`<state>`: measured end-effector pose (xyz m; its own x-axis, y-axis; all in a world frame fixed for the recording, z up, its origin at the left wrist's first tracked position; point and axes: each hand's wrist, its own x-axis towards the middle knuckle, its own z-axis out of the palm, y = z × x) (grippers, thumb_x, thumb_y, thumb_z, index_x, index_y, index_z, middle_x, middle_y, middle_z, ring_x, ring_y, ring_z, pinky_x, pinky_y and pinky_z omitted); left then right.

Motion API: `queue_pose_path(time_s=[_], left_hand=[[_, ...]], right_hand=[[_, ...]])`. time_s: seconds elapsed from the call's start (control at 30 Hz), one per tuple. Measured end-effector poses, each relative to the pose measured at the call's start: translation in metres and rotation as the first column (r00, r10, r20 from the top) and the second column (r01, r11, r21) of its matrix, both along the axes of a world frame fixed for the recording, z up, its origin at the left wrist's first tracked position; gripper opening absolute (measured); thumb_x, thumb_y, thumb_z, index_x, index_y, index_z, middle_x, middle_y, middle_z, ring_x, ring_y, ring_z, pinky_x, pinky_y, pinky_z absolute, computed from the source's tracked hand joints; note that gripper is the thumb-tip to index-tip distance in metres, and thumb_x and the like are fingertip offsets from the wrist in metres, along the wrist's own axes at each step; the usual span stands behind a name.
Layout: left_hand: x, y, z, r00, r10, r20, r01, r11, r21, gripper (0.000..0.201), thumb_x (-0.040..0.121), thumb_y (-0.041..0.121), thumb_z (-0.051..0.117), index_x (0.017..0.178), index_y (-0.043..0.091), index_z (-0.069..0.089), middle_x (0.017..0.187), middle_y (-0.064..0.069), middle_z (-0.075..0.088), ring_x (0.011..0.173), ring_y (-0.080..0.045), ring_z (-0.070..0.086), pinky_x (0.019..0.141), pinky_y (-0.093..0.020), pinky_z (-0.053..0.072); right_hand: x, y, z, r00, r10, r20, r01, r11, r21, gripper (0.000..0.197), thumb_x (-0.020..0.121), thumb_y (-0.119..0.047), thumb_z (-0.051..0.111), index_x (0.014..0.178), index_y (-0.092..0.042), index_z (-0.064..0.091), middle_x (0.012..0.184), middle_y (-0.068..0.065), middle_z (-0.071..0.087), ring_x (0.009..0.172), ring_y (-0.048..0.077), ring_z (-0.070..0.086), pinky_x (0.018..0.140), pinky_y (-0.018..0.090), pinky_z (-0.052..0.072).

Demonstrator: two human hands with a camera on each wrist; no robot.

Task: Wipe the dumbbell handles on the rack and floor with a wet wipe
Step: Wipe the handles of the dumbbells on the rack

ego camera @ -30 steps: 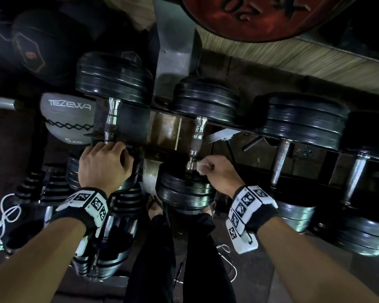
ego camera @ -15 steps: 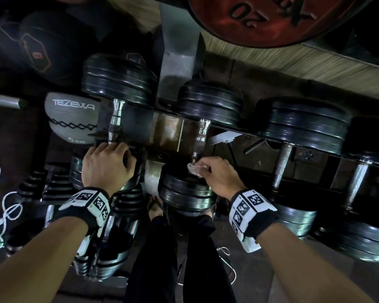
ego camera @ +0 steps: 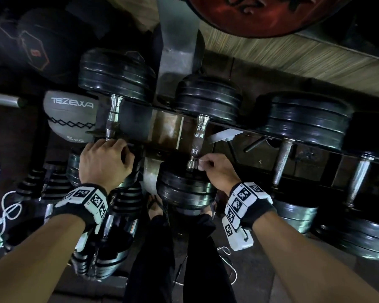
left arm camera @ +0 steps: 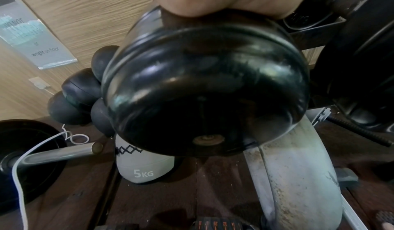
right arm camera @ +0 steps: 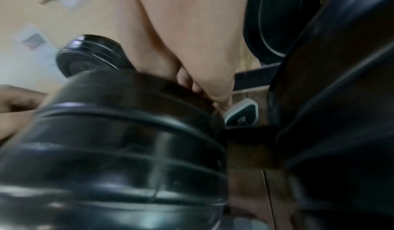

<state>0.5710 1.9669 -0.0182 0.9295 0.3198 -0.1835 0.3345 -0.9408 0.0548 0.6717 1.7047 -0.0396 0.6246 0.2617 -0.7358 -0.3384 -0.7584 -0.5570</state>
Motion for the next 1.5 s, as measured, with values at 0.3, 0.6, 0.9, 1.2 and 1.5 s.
queue_pose_path(time_s=[0.3,0.6,0.9,1.2,1.5], left_hand=[[0.009,-0.093,0.004,0.981,0.166,-0.098,-0.183,0.646,-0.741,0.048,0.084,0.054,0.053,0.121,0.028,0.068,0.117,0.008,0.071,0.112,-0.009,0.064,0.106,-0.025,0.042],[0.034,-0.109,0.011,0.978,0.051,-0.2,-0.184,0.657,-0.732,0.028,0.094,0.034,0.065,0.114,0.015,0.068,0.113,0.001,0.07,0.106,-0.015,0.063,0.095,-0.028,0.044],[0.068,-0.079,-0.05,0.903,0.03,-0.429,-0.369,0.568,-0.736,0.03,0.095,0.024,0.064,0.11,-0.001,0.064,0.107,-0.013,0.07,0.095,-0.024,0.066,0.086,-0.032,0.049],[0.058,-0.075,-0.042,0.896,-0.092,-0.434,-0.346,0.467,-0.814,0.027,0.095,0.032,0.064,0.106,0.009,0.073,0.104,0.0,0.075,0.096,-0.01,0.066,0.089,-0.026,0.045],[0.071,-0.082,-0.04,0.86,-0.121,-0.496,-0.405,0.431,-0.806,0.016,0.099,0.013,0.057,0.101,0.007,0.071,0.101,-0.003,0.071,0.101,-0.016,0.063,0.101,-0.031,0.042]], right_hand=[[-0.017,-0.014,0.025,0.998,-0.063,0.014,0.058,0.969,0.24,0.019,0.101,-0.015,0.058,0.114,-0.014,0.072,0.105,0.005,0.074,0.097,0.005,0.066,0.095,0.024,0.049],[-0.027,-0.031,0.038,0.98,-0.186,-0.065,0.197,0.921,0.336,0.036,0.094,-0.02,0.07,0.119,-0.04,0.055,0.107,-0.001,0.072,0.117,0.012,0.062,0.113,0.043,0.04],[-0.037,-0.103,0.065,0.763,0.219,0.608,-0.116,0.972,-0.205,0.027,0.098,-0.024,0.057,0.124,-0.022,0.062,0.107,0.004,0.069,0.102,0.03,0.065,0.09,0.046,0.05],[-0.038,-0.131,0.061,0.691,0.223,0.688,0.073,0.925,-0.373,0.032,0.088,-0.043,0.046,0.09,-0.022,0.07,0.078,0.001,0.071,0.065,0.035,0.067,0.056,0.028,0.033],[-0.038,-0.129,0.06,0.698,0.188,0.69,0.12,0.92,-0.372,0.019,0.084,-0.034,0.057,0.083,-0.019,0.069,0.07,0.001,0.068,0.06,0.034,0.064,0.055,0.028,0.033]])
